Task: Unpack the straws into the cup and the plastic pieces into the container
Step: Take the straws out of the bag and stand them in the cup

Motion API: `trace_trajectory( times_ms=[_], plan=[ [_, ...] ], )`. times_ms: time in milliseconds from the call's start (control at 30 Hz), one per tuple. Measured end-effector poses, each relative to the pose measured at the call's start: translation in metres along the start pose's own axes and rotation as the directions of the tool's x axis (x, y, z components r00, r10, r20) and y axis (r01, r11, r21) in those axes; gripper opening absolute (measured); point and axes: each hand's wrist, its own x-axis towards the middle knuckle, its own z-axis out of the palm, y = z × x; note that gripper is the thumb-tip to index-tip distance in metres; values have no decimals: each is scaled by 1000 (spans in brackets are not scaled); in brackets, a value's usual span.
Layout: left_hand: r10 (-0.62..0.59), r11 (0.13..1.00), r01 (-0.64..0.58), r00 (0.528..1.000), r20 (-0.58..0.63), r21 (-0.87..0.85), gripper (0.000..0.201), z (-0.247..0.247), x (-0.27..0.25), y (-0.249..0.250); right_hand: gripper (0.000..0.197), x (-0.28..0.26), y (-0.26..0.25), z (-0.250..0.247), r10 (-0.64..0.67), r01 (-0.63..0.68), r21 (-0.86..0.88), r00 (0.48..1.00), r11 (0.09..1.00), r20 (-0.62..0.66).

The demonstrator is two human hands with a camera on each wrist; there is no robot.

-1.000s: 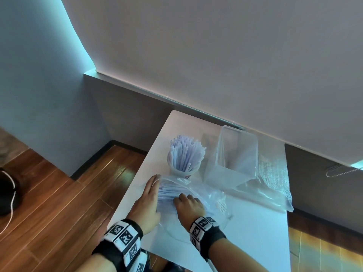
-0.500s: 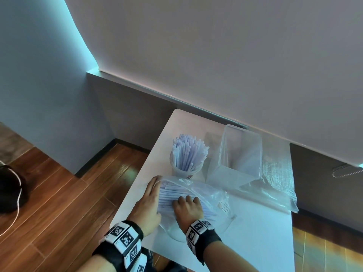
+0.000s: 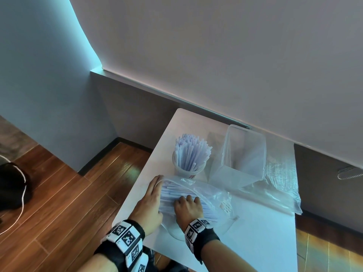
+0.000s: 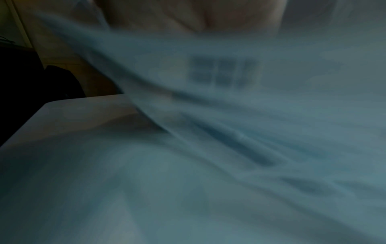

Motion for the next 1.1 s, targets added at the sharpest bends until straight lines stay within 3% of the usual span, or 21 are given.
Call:
trace_trajectory(
  times_ms=[200, 400, 533, 667, 767, 867, 933, 1100],
  plan=[
    [17, 1000, -17, 1000, -13, 12, 95, -2, 0, 4, 34, -1, 0, -1, -27, 27, -6, 999, 1000, 22],
    [12, 1000, -12, 1000, -19, 15, 100, -1, 2, -1, 40, -5, 9, -2, 17, -9, 202, 999, 979, -39],
    [12, 1000, -11, 1000, -24, 16, 99, -3, 4, 0, 25, -12, 20, -9, 88, -70, 327, 995, 943, -39],
    [-5, 1000, 5, 1000, -21, -5, 99, -5, 5, 0, 22, -23, 33, -21, 45, 8, 351, 989, 936, -141],
    [-15, 999, 15, 1000, -16, -33, 101, -5, 7, 2, 24, -37, 36, -39, 42, 111, 547, 965, 830, -259],
    [-7, 999, 6, 1000, -23, -51, 105, -2, 11, 0, 34, -47, 34, -59, 123, 184, 768, 938, 613, -323],
    [-7, 999, 6, 1000, -21, -49, 108, 0, 13, -2, 22, -50, 34, -67, 157, 218, 853, 932, 474, -326],
    [7, 999, -8, 1000, -23, -36, 107, 2, 12, 1, 11, -50, 38, -58, 172, 173, 842, 939, 512, -298]
  ],
)
